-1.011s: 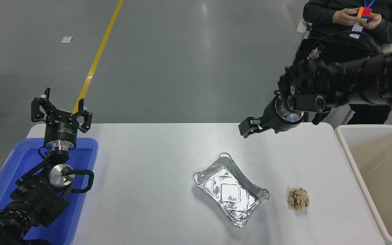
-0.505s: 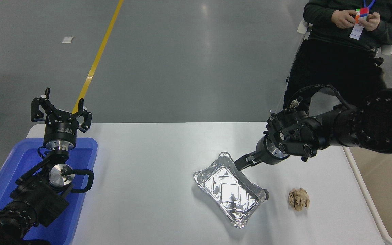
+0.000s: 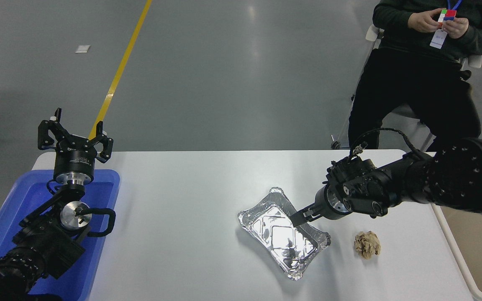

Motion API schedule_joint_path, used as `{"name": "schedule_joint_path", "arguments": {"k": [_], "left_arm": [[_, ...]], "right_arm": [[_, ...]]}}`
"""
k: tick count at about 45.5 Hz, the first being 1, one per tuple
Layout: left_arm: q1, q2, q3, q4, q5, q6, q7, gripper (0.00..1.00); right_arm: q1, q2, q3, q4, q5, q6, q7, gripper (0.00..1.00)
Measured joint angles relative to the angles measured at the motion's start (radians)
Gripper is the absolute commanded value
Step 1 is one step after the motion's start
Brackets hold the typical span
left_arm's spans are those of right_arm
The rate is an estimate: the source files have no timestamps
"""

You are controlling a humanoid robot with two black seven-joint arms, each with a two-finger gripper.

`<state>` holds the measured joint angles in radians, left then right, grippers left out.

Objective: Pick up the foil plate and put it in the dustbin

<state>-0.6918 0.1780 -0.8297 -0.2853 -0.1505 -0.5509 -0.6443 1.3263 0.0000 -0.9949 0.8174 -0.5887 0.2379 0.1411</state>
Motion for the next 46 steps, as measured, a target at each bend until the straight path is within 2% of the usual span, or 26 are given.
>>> {"name": "schedule_joint_path", "arguments": {"k": [12, 19, 22, 26, 28, 36, 37, 38, 46], "left_arm": [[0.0, 0.0, 0.0, 0.0, 0.0, 0.0, 0.0, 0.99], [0.0, 0.001, 0.0, 0.0, 0.0, -0.001, 0.0, 0.99], [0.0, 0.001, 0.0, 0.0, 0.0, -0.001, 0.0, 0.99], [0.0, 0.001, 0.0, 0.0, 0.0, -0.001, 0.0, 0.99], [0.0, 0.001, 0.0, 0.0, 0.0, -0.001, 0.0, 0.99], [0.0, 0.001, 0.0, 0.0, 0.0, -0.001, 0.0, 0.99], [0.0, 0.001, 0.0, 0.0, 0.0, -0.001, 0.0, 0.99], [0.0, 0.001, 0.0, 0.0, 0.0, -0.001, 0.0, 0.99], [0.0, 0.001, 0.0, 0.0, 0.0, -0.001, 0.0, 0.99]], "right_arm": [[-0.032, 0.0, 0.007, -0.023, -0.007, -0.026, 0.0, 0.89], [-0.053, 0.0, 0.012, -0.035, -0.008, -0.034, 0.0, 0.73], [-0.061, 0.0, 0.015, -0.039, -0.009, -0.036, 0.0, 0.57], [-0.071, 0.0, 0.018, -0.045, -0.009, -0.04, 0.0, 0.46], [-0.075, 0.0, 0.019, -0.047, -0.009, -0.043, 0.0, 0.36], [-0.088, 0.0, 0.022, -0.052, -0.014, -0.058, 0.0, 0.16], [-0.089, 0.0, 0.022, -0.052, -0.016, -0.06, 0.0, 0.11], [-0.091, 0.0, 0.022, -0.052, -0.018, -0.063, 0.0, 0.02], [-0.097, 0.0, 0.023, -0.055, -0.025, -0.075, 0.0, 0.0]]}}
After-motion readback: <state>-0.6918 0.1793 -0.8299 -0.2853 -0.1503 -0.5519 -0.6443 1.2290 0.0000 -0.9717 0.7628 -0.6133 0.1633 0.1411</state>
